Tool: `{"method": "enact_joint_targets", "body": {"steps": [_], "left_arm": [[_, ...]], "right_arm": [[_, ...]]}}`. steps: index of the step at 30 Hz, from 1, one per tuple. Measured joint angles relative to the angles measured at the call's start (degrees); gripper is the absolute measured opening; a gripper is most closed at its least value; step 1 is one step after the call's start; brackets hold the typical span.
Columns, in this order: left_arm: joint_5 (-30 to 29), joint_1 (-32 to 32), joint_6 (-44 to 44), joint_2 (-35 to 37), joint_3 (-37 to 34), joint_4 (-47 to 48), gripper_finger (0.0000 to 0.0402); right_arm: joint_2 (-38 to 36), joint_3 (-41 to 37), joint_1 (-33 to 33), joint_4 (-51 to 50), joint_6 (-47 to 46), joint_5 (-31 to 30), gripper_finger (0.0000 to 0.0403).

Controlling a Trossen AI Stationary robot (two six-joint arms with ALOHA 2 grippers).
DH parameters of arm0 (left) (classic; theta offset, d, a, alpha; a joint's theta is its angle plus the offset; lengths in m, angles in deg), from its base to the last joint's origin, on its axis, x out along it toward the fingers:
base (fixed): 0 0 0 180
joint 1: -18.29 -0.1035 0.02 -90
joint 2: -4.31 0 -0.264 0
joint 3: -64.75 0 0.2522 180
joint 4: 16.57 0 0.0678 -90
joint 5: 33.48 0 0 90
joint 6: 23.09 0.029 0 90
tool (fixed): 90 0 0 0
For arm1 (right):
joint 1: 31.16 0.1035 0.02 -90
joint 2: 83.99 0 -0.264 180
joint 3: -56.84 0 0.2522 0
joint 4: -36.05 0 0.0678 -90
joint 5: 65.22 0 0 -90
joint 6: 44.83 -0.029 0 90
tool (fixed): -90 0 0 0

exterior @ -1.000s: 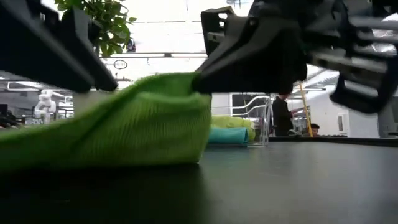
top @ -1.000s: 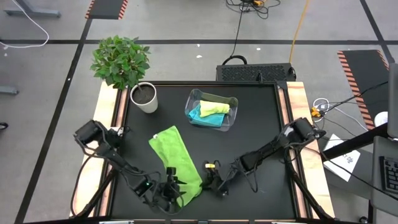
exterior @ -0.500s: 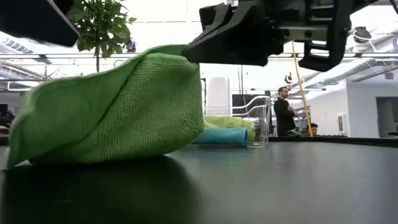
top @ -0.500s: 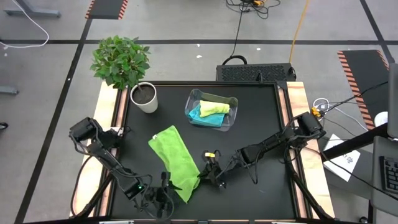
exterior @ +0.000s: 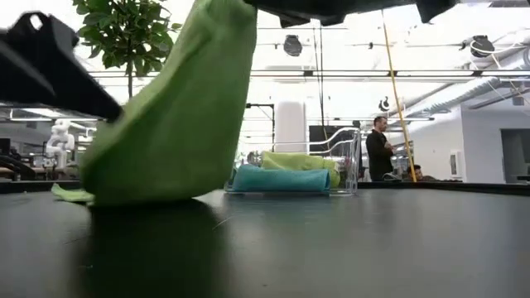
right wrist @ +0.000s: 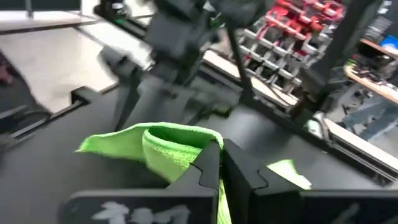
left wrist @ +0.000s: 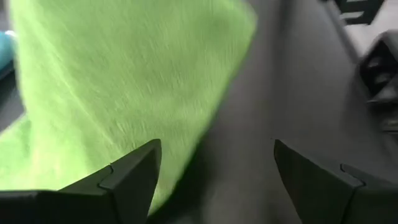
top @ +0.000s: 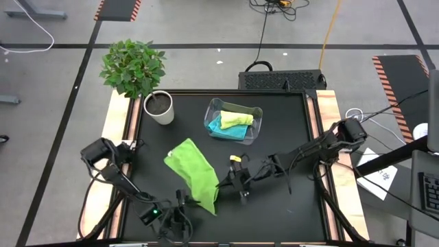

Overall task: Fold microfiber towels
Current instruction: Fold the green towel

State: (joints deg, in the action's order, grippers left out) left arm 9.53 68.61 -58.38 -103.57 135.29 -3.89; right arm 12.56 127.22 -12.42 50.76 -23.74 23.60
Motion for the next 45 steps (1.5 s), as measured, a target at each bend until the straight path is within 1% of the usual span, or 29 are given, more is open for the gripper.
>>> {"method": "enact_joint_targets", "body": {"steps": [3,6,9,12,16,18,20,24,28,32,36,40,45], "left_arm": [[-2.29,-0.72,0.96,-1.93,-0.02,-1.92,0.0293],[-5.54,-0.91,2.86,-2.05,-0.02,-2.30,0.0274],[-9.86,-0.91,7.23,-2.05,-0.02,-4.84,0.0261],[-12.93,-1.17,12.14,-2.03,-0.02,-8.35,0.0259],[-15.55,-1.57,15.54,-2.01,0.00,-10.21,0.0263],[-17.50,-1.92,16.96,-2.03,-0.02,-10.11,0.0264],[-21.01,-2.52,17.80,-2.02,-0.02,-10.33,0.0264],[-24.30,-3.61,18.11,-2.03,0.00,-10.57,0.0264],[-29.84,-3.81,18.13,-2.03,-0.02,-11.31,0.0264],[-37.71,-4.01,23.72,-2.03,0.62,-15.59,0.0264],[-42.76,-4.93,30.53,-2.01,3.46,-18.23,0.0264],[-43.12,-5.87,35.57,-1.98,6.75,-18.75,0.0264],[-43.12,-6.76,38.63,-1.90,9.79,-18.74,0.0255]], "right_arm": [[-1.53,0.00,-0.84,-1.11,-0.86,-0.04,0.0000],[-2.51,0.00,-1.67,-1.72,-1.77,-0.07,0.0000],[-2.75,0.00,-2.78,-0.02,-3.84,-0.12,0.0000],[-2.75,0.00,-3.56,2.05,-3.97,-0.29,0.0000],[-3.18,0.78,-4.17,4.19,-3.10,-0.23,0.0000],[-3.40,2.53,-4.47,4.20,-3.00,-0.25,0.0000],[-3.47,4.59,-4.51,3.76,-2.92,-0.29,0.0000],[-3.41,9.30,-4.55,-0.35,-1.22,-0.34,0.0000],[-3.41,14.59,-4.69,-4.11,-0.15,-0.51,0.0000],[-3.41,20.62,-4.92,-11.07,0.39,-0.80,0.0000],[-3.45,22.50,-5.18,-10.73,-0.75,-2.16,0.0000],[-3.43,22.58,-5.18,-12.01,-0.85,-3.55,0.0000],[-3.41,22.60,-5.18,-14.86,-1.26,-3.57,0.0000]]}}
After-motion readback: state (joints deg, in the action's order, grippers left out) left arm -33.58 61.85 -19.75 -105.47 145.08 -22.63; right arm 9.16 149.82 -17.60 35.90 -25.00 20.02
